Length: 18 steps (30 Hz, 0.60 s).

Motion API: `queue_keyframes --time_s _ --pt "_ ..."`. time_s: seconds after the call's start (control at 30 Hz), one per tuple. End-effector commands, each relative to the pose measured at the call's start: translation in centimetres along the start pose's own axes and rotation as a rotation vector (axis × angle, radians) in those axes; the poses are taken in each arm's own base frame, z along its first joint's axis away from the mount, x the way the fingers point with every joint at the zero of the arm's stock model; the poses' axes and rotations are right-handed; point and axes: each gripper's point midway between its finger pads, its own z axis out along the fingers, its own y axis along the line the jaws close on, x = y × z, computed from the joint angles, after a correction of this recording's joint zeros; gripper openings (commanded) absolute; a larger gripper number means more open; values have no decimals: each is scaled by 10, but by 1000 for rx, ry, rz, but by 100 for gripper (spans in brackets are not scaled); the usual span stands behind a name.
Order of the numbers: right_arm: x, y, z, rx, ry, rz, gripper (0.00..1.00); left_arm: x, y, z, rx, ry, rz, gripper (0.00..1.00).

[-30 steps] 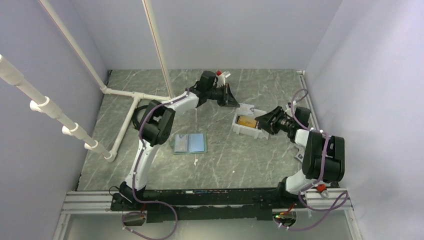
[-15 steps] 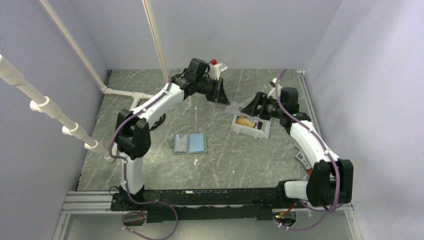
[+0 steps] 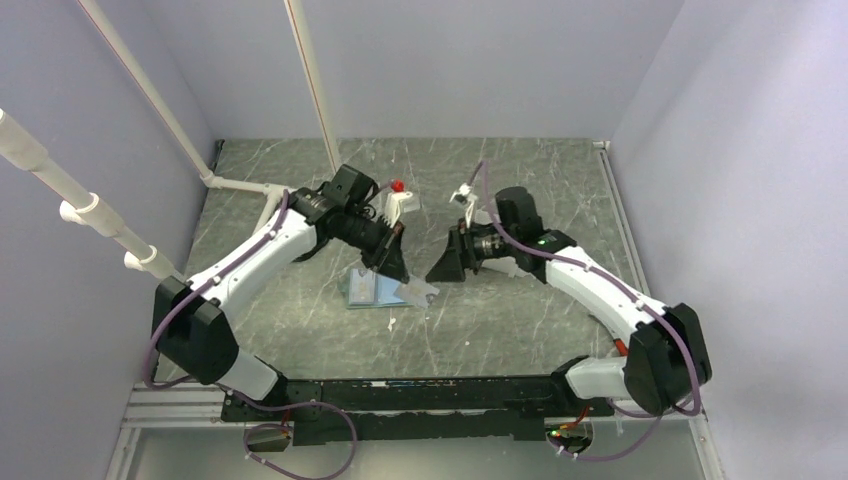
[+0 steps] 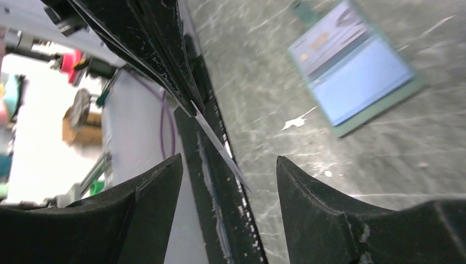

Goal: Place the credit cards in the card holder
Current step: Pick up the credit card from the storage box.

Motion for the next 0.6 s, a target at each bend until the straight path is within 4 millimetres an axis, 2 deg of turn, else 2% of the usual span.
queue_keyframes --time_s 0.0,0.13,0.23,0.3,0.37,0.4,0.43,0.47,0.57 --pt "29 21 20 -144 92 -28 65 13 -27 -6 127 -28 70 0" --pt "40 36 28 -248 106 -24 55 23 -36 -10 157 -19 78 0" --pt "47 42 35 -289 126 -16 42 26 -42 -11 188 -18 82 0" --pt "51 43 39 -303 145 -14 27 26 -41 -12 176 -22 83 0" --pt "52 43 41 -308 144 -5 0 25 -40 -12 159 -26 76 0" --pt "49 41 42 -296 131 1 0 23 -37 -13 130 -32 59 7" --pt "46 38 44 -274 112 10 0 20 -33 -14 98 -45 37 24" --pt "41 34 46 -240 86 28 0 13 -31 -16 81 -74 -5 37" --pt "25 18 47 -171 -13 124 0 -4 -16 -25 54 -212 -180 64"
